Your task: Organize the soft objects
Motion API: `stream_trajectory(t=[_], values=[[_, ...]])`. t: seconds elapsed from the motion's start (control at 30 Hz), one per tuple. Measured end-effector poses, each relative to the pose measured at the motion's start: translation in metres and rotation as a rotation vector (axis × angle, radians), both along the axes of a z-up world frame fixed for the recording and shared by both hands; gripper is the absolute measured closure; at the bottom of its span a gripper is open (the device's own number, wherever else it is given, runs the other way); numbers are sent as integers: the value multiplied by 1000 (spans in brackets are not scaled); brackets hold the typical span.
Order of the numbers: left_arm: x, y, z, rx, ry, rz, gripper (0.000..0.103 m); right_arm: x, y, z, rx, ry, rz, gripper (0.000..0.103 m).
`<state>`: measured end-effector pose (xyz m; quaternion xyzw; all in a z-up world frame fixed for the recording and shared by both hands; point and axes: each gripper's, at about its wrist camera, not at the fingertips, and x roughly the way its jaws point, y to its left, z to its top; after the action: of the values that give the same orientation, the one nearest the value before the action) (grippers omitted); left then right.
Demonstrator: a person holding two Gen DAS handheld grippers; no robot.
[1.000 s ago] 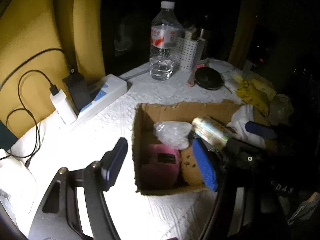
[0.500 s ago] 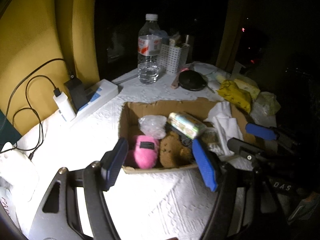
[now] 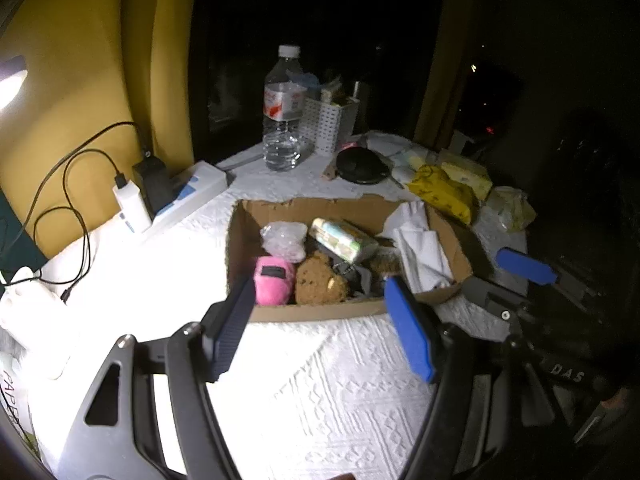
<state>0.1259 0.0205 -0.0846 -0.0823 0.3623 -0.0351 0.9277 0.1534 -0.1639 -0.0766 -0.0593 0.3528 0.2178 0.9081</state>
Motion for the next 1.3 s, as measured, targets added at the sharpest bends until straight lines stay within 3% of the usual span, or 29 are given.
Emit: stream_trajectory(t=[0.43, 0.5, 0.6, 0.77, 1.3], values=[[-23, -8, 32, 61, -27, 33, 34, -33, -13, 34, 14, -47, -40, 36], [-26, -12, 39, 81, -37, 30, 21, -35, -15, 39, 16, -50, -47, 31], [-31, -16, 50, 94, -62, 22, 14, -39, -16, 49, 19, -50, -48, 25], [-30, -19, 66, 151, -79, 50, 12, -42, -17, 69, 20, -80, -64, 24], [-19, -19, 111, 201, -122, 56, 12, -33, -28, 117, 29, -135, -94, 24]])
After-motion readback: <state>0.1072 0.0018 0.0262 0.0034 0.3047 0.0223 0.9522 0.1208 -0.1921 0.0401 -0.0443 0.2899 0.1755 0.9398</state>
